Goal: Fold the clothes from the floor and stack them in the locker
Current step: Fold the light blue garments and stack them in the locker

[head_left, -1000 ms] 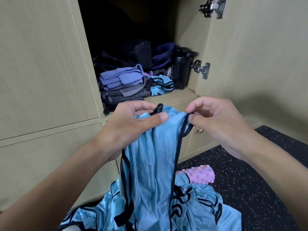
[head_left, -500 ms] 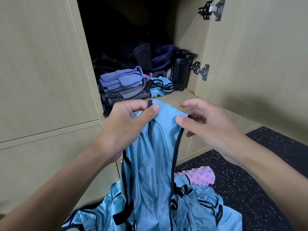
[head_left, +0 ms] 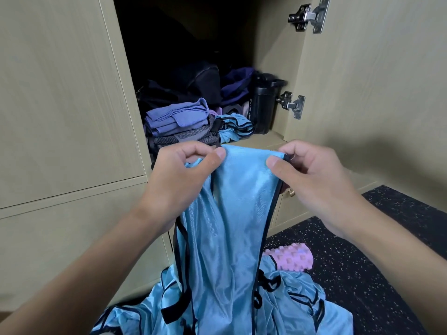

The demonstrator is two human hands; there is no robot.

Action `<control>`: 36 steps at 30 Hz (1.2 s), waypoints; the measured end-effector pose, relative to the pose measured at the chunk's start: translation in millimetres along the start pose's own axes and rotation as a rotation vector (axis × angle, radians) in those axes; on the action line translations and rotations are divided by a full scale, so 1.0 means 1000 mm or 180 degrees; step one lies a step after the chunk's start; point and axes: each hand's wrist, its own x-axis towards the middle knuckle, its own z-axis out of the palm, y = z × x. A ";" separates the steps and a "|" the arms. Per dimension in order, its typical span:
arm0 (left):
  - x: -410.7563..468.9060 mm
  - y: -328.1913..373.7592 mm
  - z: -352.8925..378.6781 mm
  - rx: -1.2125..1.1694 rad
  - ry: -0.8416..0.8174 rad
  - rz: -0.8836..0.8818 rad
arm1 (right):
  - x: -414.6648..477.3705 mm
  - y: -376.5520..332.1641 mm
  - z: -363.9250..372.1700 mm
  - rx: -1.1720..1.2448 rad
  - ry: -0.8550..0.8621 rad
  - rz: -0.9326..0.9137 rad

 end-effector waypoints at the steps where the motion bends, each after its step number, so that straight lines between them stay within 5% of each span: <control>1: 0.000 0.000 0.000 0.0037 0.0102 0.0011 | 0.001 0.000 -0.001 0.0057 0.0096 0.0043; 4: -0.001 0.002 0.000 0.0352 0.0111 0.0172 | 0.000 -0.004 -0.002 0.0369 0.0094 0.0212; 11: -0.014 0.014 0.009 0.0340 -0.0986 0.0615 | -0.011 -0.010 0.010 0.1064 -0.0751 0.0364; 16: -0.012 0.011 0.008 0.0302 -0.0629 0.0664 | -0.011 -0.009 0.007 0.1246 -0.0962 0.0484; 22: -0.012 0.008 0.007 0.0194 -0.0731 0.0651 | 0.000 0.000 -0.002 -0.0294 -0.0241 -0.0064; 27: -0.008 0.011 -0.002 0.0044 -0.1063 0.0652 | 0.003 0.001 -0.011 -0.0130 -0.1040 0.0074; 36: 0.011 0.004 -0.010 0.0357 -0.0345 0.0072 | 0.002 -0.012 -0.022 0.0197 -0.0674 -0.0431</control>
